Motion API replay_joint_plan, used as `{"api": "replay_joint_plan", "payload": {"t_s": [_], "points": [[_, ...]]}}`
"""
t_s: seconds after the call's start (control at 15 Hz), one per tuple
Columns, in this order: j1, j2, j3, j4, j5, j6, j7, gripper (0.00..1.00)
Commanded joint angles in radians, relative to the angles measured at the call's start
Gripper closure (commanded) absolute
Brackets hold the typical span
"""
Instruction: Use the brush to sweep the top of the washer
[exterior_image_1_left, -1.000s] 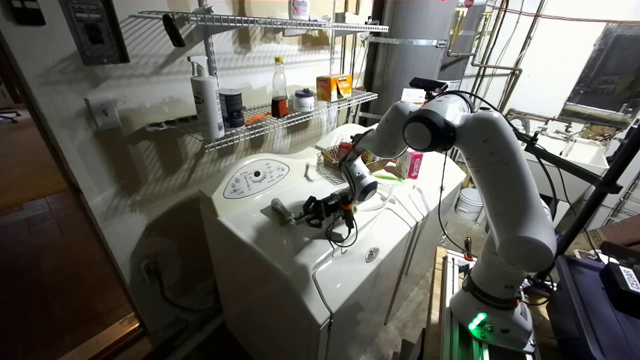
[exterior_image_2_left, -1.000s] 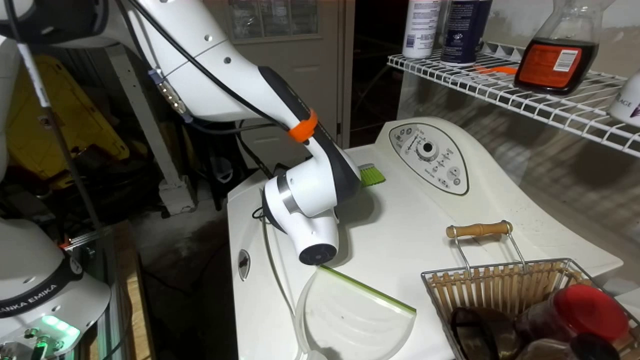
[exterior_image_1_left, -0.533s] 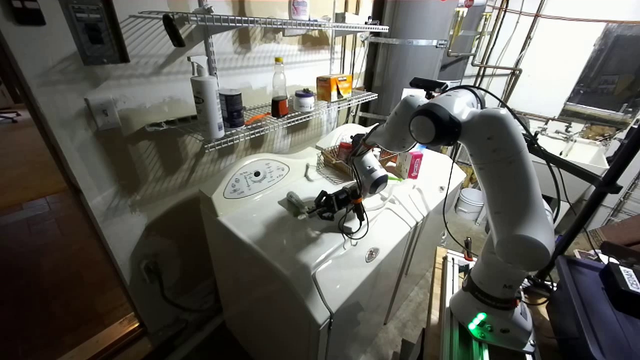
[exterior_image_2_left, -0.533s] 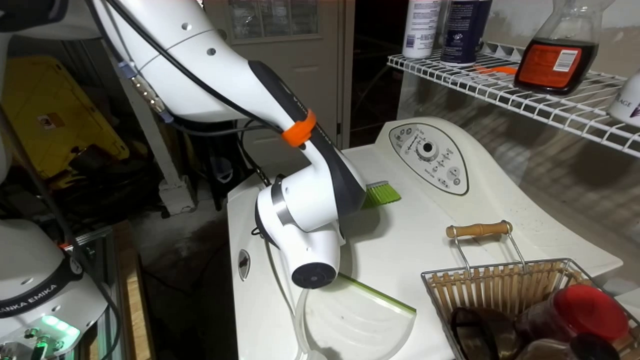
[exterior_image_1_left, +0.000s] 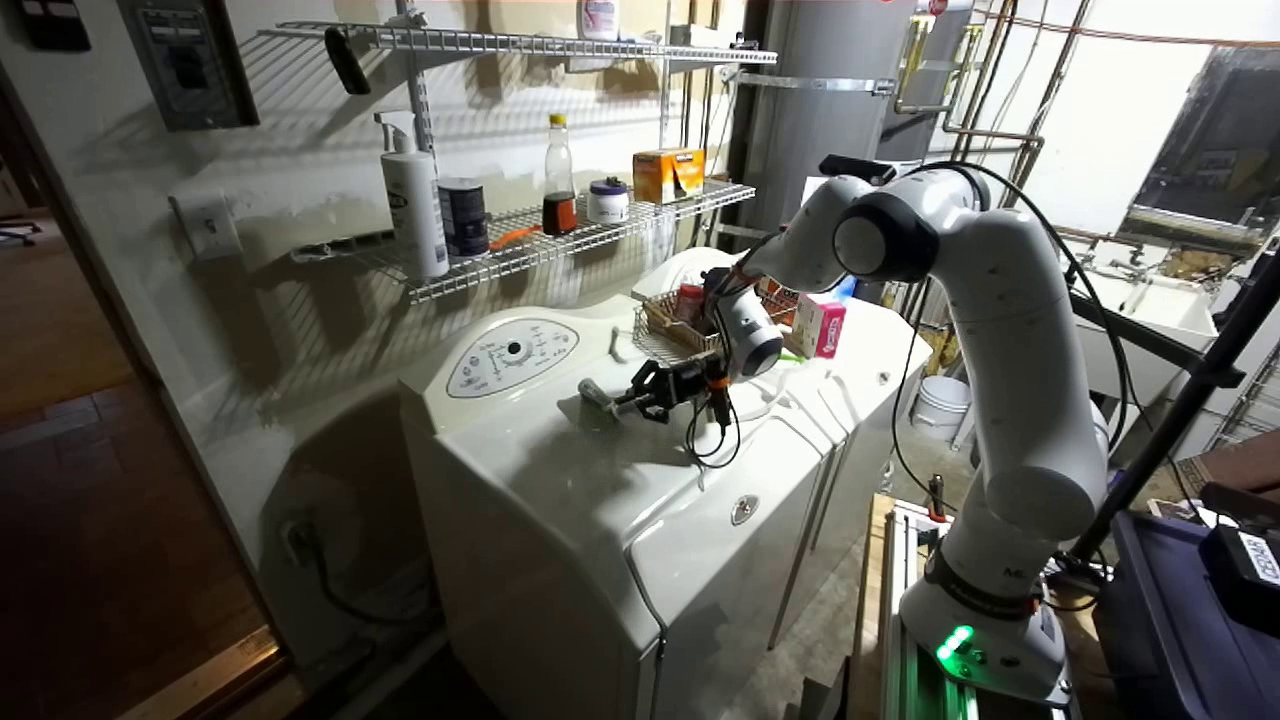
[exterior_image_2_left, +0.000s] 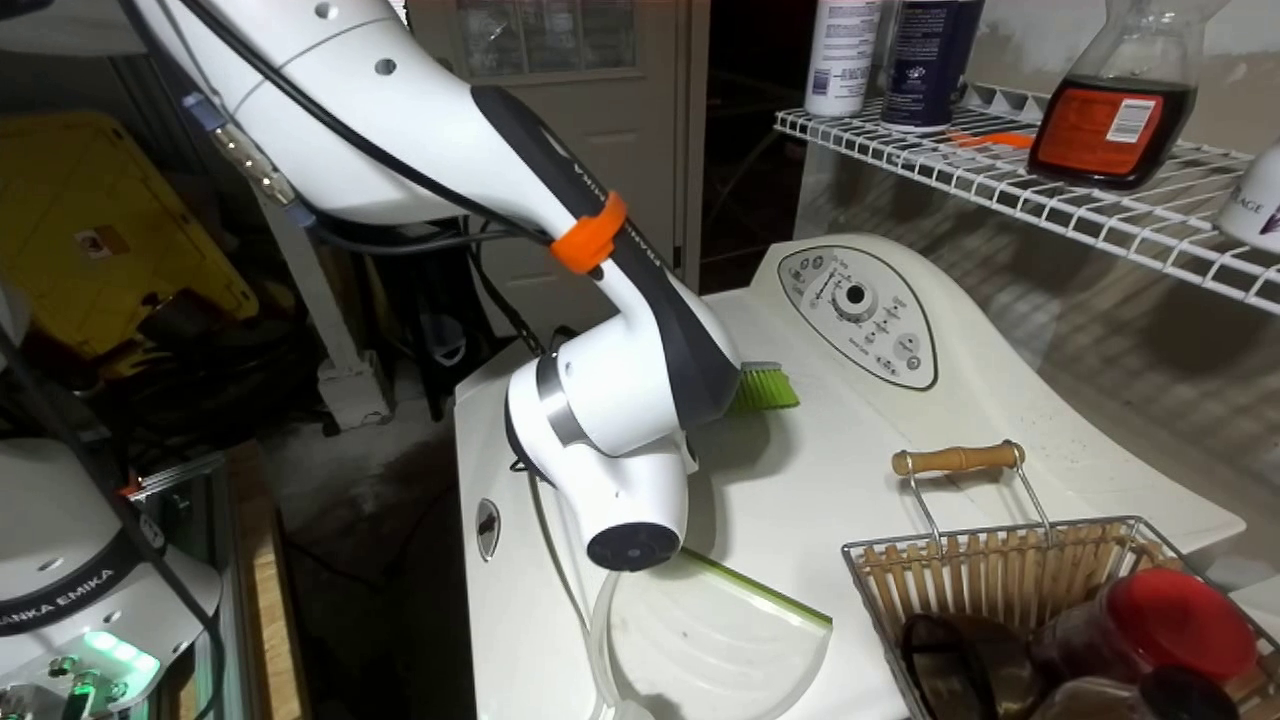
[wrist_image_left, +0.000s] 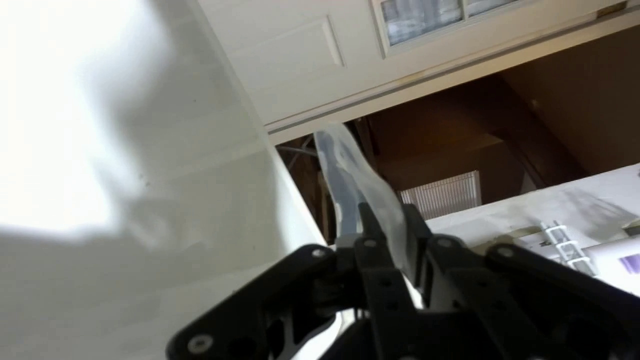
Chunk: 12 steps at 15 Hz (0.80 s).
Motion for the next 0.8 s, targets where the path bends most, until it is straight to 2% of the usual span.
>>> {"api": "replay_joint_plan", "payload": {"t_s": [0.0, 0.33, 0.73], "points": [[-0.024, -0.091, 0.035, -0.057, -0.024, -0.104, 0.048, 0.96], [0.0, -0.103, 0.082, -0.093, -0.001, -0.251, 0.024, 0.96], [0.062, -0.018, 0.151, -0.086, 0.004, -0.278, -0.076, 0.96]]}}
